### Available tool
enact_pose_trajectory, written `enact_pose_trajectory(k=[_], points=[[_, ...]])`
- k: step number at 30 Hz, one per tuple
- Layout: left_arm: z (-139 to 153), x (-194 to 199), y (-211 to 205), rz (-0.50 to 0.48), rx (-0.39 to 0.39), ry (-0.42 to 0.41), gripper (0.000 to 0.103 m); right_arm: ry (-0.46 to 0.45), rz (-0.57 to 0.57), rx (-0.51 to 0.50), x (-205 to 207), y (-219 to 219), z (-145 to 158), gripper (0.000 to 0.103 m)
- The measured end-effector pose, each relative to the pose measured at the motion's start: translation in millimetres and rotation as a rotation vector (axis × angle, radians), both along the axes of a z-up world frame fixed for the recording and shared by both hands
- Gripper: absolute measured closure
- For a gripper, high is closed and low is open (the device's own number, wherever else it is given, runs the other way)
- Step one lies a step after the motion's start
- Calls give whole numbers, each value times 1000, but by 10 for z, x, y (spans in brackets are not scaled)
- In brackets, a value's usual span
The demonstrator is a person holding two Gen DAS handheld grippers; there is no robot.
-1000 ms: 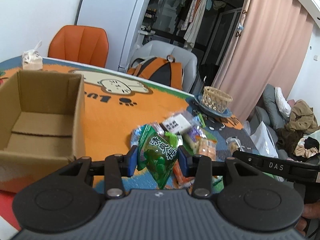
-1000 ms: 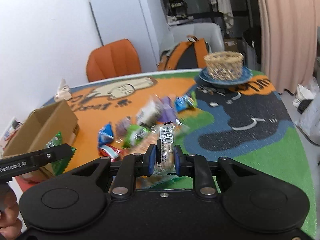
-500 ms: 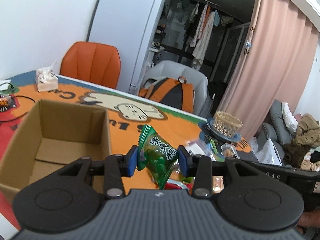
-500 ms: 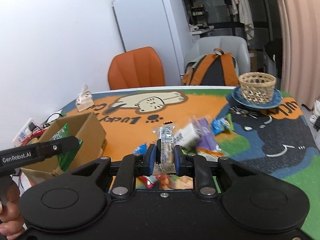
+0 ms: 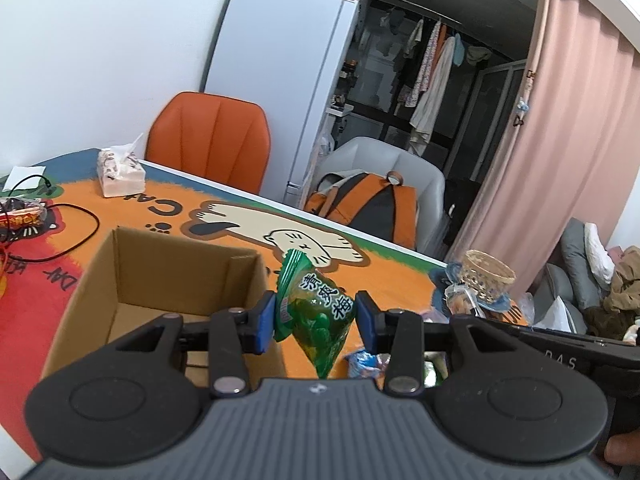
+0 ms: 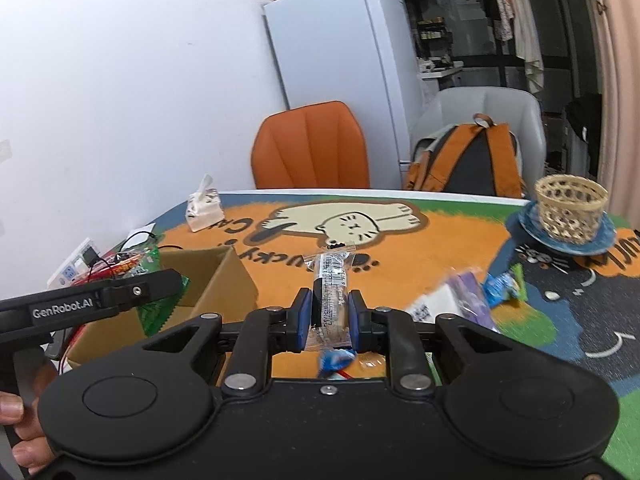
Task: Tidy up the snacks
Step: 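Carry both snacks over the cardboard box and open both grippers to drop them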
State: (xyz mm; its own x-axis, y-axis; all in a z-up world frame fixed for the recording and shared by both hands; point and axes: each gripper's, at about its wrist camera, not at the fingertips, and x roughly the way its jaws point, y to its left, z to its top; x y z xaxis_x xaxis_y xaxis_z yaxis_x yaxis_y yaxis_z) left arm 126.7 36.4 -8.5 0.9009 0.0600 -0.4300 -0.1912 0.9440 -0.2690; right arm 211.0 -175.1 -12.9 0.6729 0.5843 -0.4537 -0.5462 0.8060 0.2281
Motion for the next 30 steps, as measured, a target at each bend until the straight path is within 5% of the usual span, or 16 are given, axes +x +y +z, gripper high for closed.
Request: enact_pose_trajectory(k=[23,30], points=[[-69,221,891,185,-39,74,62,11,234,24,219,1068,131,82],[-101,293,995,240,-22,90,50,36,258,18,261,1253,88,82]])
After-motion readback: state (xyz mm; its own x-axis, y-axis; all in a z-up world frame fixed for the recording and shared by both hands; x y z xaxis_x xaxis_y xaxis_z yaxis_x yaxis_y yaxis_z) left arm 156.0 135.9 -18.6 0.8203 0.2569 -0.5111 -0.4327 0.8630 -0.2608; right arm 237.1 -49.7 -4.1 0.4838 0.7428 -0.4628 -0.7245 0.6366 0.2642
